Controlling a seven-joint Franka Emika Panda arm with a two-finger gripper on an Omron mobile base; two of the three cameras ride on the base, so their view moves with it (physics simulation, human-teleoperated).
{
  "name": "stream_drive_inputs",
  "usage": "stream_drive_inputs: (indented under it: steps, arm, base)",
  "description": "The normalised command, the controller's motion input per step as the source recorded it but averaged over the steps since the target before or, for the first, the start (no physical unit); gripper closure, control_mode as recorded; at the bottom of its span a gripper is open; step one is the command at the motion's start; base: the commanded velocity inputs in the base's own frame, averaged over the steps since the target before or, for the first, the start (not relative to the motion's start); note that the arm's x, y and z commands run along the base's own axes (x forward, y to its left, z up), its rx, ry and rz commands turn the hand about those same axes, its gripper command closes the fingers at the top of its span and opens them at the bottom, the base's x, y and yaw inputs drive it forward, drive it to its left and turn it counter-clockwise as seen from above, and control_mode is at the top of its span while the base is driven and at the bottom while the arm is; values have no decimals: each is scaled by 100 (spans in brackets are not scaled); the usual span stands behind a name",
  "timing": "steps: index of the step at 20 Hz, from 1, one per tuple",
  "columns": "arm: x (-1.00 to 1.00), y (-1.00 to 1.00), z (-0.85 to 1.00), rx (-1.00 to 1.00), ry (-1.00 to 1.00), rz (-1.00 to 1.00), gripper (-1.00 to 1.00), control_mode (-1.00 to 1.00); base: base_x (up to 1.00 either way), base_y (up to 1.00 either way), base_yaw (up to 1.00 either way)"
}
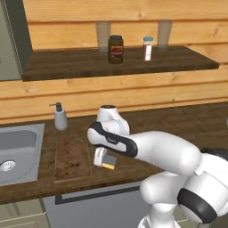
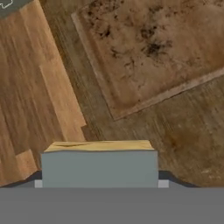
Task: Pick up the sponge from the counter and clean the cutting board by briefly scrubbing or pressing down on the cutting board. Once finished, release the sponge.
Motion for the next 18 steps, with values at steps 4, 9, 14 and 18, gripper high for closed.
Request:
stream_drive_inputs:
  steps: [4,9,14,18]
  arm:
    - [-1,96,0,0,-11,23,100,-100]
    - [0,66,0,0,-11,18,100,-100]
    - [8,43,-10,0,-2,8,100,-100]
    - [30,12,-27,0,0,6,100,-100]
  base:
    - [0,0,0]
    - [0,0,0]
    - [0,0,0]
    - [0,0,0]
